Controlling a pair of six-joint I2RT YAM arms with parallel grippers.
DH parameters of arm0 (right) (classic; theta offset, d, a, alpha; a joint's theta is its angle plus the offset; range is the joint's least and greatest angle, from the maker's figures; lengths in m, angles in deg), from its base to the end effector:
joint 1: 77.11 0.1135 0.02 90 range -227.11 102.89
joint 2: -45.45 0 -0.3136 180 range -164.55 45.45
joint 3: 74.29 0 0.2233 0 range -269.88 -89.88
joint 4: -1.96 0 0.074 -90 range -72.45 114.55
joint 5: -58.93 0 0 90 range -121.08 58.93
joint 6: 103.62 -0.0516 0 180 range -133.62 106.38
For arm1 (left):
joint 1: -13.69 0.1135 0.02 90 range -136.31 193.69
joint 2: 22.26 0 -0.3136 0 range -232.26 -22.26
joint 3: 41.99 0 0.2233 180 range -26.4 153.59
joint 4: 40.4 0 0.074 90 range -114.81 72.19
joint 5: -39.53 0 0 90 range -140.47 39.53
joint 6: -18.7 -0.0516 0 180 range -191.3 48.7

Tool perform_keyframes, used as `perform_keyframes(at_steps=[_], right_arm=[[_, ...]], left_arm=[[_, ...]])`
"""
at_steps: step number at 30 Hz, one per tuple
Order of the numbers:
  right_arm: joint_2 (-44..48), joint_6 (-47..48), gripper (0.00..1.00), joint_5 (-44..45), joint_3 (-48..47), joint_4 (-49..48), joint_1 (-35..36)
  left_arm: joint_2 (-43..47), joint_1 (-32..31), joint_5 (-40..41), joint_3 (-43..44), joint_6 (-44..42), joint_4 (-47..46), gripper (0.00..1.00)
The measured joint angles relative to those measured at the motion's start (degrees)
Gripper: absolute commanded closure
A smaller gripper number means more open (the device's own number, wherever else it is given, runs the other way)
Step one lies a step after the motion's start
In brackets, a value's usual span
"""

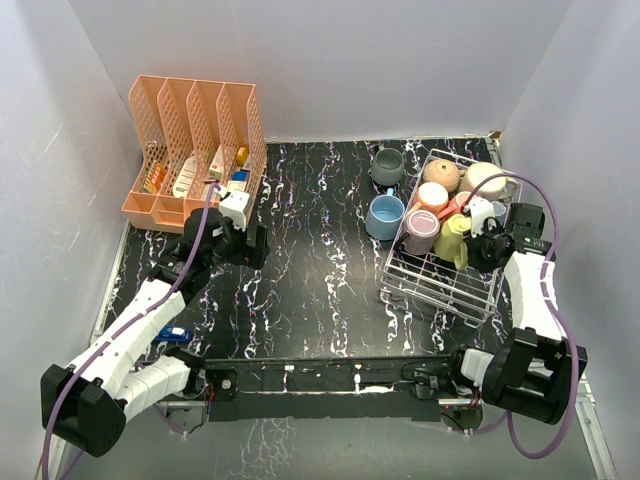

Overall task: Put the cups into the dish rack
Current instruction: Turn the cup upside down in the dish rack.

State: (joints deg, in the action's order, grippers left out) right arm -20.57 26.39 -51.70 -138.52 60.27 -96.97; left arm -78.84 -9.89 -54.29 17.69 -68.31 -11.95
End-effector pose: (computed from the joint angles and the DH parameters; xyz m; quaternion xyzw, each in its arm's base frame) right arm 0.1724 -0.0429 0.2870 -0.2118 0.9278 0.0233 0.3063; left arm 0.1669 -0.0766 0.3336 0.1685 0.8278 -0.1502 0.5137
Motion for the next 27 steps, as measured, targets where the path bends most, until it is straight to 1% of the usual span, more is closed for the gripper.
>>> perform_keyframes(at_steps=[5,14,27], right_arm=[[0.79,0.00,0.89,-2.05,1.73,-0.33,-0.02],[0.76,-1.55,0.89,-6.25,1.77,-0.85,0.70],[-0.20,-7.15,0.88,-8.02,1.77,-3.43,6.93]], left_arm=[[0.00,0.00,0.00,0.00,0.00,0.02,0.03],[-0.04,0.00,0.00,0.00,0.00,0.02,0.03],[-0.33,0.00,0.00,0.00,0.00,0.02,0.03]])
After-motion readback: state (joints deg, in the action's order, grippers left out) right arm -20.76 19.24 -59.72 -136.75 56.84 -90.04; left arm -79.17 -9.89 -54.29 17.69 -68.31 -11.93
